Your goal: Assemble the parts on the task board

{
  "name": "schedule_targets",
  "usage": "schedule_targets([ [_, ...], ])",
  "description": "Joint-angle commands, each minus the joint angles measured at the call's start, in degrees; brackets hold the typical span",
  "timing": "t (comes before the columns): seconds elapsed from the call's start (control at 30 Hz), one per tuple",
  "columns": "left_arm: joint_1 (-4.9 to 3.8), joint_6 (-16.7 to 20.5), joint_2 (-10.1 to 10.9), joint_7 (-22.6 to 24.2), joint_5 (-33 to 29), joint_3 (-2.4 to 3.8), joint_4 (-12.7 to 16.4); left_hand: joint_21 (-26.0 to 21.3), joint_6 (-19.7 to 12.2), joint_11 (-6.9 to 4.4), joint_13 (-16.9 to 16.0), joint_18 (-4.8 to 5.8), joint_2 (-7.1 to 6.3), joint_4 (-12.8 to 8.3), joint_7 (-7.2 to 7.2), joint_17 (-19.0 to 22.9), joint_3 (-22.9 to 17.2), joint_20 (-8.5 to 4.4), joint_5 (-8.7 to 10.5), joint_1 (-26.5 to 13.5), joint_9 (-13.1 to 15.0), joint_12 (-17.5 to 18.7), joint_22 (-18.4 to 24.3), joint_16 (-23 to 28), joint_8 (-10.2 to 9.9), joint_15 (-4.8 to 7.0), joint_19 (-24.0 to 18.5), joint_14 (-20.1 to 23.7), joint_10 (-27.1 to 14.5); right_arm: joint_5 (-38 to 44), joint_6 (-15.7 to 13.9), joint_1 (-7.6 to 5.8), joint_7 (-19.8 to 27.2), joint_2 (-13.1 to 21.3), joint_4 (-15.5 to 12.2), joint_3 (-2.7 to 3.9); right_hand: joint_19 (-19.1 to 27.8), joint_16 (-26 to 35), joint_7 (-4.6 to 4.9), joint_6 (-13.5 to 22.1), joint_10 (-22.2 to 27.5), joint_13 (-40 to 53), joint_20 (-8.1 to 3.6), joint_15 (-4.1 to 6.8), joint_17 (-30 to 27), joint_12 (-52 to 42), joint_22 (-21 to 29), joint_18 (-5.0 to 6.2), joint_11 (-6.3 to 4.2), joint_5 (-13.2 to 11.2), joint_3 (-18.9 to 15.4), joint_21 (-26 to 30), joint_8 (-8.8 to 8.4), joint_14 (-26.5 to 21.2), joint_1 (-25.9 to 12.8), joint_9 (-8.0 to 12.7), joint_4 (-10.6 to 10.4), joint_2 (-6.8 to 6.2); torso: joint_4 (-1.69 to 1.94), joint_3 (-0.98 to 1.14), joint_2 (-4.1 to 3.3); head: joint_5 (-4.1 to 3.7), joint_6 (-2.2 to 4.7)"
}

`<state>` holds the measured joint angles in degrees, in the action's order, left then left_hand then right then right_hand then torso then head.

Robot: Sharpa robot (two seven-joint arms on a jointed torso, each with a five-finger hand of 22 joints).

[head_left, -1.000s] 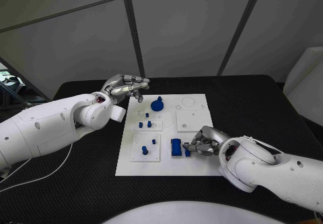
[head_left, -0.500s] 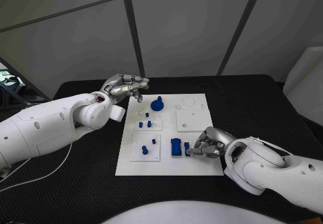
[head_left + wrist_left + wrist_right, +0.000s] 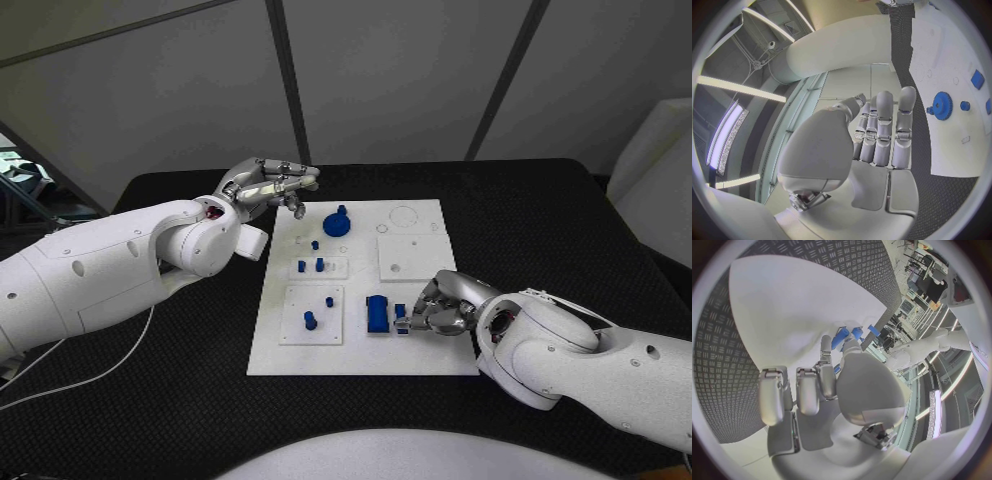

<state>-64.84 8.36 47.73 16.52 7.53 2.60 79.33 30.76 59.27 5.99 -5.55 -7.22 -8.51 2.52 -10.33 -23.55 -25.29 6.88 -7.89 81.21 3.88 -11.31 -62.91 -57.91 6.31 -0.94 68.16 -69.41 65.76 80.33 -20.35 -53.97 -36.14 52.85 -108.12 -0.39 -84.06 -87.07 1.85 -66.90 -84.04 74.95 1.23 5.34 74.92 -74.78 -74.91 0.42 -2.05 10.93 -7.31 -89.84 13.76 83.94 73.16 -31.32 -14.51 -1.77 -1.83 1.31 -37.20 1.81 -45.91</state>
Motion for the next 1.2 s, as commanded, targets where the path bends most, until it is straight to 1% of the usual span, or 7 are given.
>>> schedule_targets([
  [0.03,-0.09,-0.6,0.0,0.1,-0.2,0.05,0.1,-0.3,-0.3,-0.04,-0.1,-3.13,0.39,-0.4,-0.08,0.1,0.1,-0.15,0.26,0.1,0.0,-0.2,0.1,0.3,0.1,-0.19,-0.4,0.4,-0.5,0.9,0.8,-0.02,0.4,-0.5,1.0,-0.06,-5.9,-0.2,-0.08,0.3,-0.9,5.0,-0.15,0.16,10.2,0.1,-15.1,-0.42,-0.18,-0.7,0.1,-0.2,0.29,5.1,1.3,-0.2,0.7,0.49,-0.02,0.00,0.01,0.09,-0.09],
  [0.6,-0.08,-0.6,0.1,0.2,-0.2,0.05,0.1,-0.3,-0.3,-0.04,-0.1,-3.13,0.39,-0.4,-0.08,0.1,0.1,-0.15,0.26,0.1,0.0,-0.2,0.1,0.3,0.1,-0.19,-0.4,0.4,-0.5,0.1,-4.0,-0.01,6.5,0.5,0.0,-0.05,-5.9,0.3,0.47,1.4,-0.1,4.0,-0.02,-0.11,9.3,2.0,-15.1,-0.42,0.24,-1.5,-2.3,-0.2,-0.10,4.9,0.5,-0.4,-0.3,0.40,-0.12,-0.01,0.20,0.10,0.35],
  [0.73,-0.07,-0.4,0.2,0.6,-0.5,0.02,0.2,-1.1,-0.4,0.08,-0.1,-3.20,0.20,-0.2,-0.19,0.3,0.4,-0.07,0.34,-0.5,0.0,-0.4,0.5,0.3,0.1,-0.32,-0.7,0.5,-0.8,-5.2,-7.9,-0.05,15.3,1.8,-0.1,0.13,-3.3,3.2,2.12,5.4,3.4,-0.7,0.81,-1.21,4.7,9.6,-13.0,0.80,1.64,-1.0,-3.8,5.0,-2.67,3.7,0.4,0.5,-1.3,-0.15,-0.17,-0.21,0.47,-0.30,1.15],
  [0.83,-0.05,0.1,0.1,1.1,-2.0,-0.13,0.0,-1.6,-0.6,0.14,-0.1,-3.17,-0.01,0.1,-0.22,0.7,0.8,0.09,0.32,-1.1,0.0,-0.6,0.8,0.9,0.1,-0.47,-1.4,1.6,-1.1,-11.9,-8.9,-0.31,22.7,1.9,1.9,1.14,-1.2,5.0,3.13,7.5,5.5,-3.1,1.52,-1.95,2.2,13.4,-11.4,1.68,2.52,-0.8,-4.1,9.0,-4.27,3.1,1.6,1.1,-1.2,0.12,-0.40,-0.43,1.00,-0.63,1.92],
  [0.97,-0.02,1.4,-0.1,2.7,-4.2,-0.36,-0.3,-5.5,-0.9,0.53,0.2,-3.03,-0.38,0.8,-0.30,3.7,1.6,0.75,0.33,-2.1,0.0,-0.8,3.0,6.8,0.3,-1.22,-6.6,8.0,-1.9,-26.7,-8.9,-2.44,35.4,0.9,7.6,1.92,5.6,13.6,4.18,9.0,13.0,-12.6,2.37,-2.71,-8.7,27.6,-5.4,4.57,3.45,-0.3,-3.5,22.9,-6.04,-0.1,6.2,1.9,0.5,1.67,-0.97,-0.88,1.92,-0.90,3.06],
  [1.1,0.07,3.3,-0.8,4.9,-6.8,-0.45,-1.3,-13.4,-1.7,1.53,1.2,-2.33,-0.61,2.0,-0.57,9.9,2.6,2.58,0.45,-3.0,-0.1,0.1,8.3,19.5,0.1,-3.45,-15.7,14.9,-3.4,-41.1,-6.8,-4.51,44.8,-1.2,14.2,2.19,21.0,39.4,5.64,10.3,22.5,-26.1,3.74,-4.27,-34.7,45.3,10.3,9.58,5.10,-0.9,-3.6,55.1,-8.34,-10.3,10.3,3.6,1.6,3.41,-1.20,-1.07,2.37,-1.44,4.73],
  [1.2,0.32,5.2,-1.9,7.0,-9.5,-0.49,-2.9,-20.6,-2.2,2.22,1.9,-1.76,-0.39,2.8,-0.76,13.8,3.7,4.68,0.51,-3.2,-0.1,1.4,14.2,28.7,-0.1,-5.56,-22.9,17.7,-4.3,-50.0,-3.4,-5.83,50.3,-3.8,20.3,2.29,28.8,53.6,7.61,12.6,26.5,-37.4,6.19,-7.64,-42.8,56.3,17.8,9.21,7.66,-3.0,-3.7,66.7,-10.05,-20.4,12.8,6.3,1.4,5.13,-1.28,-1.01,2.79,-1.74,5.98],
])
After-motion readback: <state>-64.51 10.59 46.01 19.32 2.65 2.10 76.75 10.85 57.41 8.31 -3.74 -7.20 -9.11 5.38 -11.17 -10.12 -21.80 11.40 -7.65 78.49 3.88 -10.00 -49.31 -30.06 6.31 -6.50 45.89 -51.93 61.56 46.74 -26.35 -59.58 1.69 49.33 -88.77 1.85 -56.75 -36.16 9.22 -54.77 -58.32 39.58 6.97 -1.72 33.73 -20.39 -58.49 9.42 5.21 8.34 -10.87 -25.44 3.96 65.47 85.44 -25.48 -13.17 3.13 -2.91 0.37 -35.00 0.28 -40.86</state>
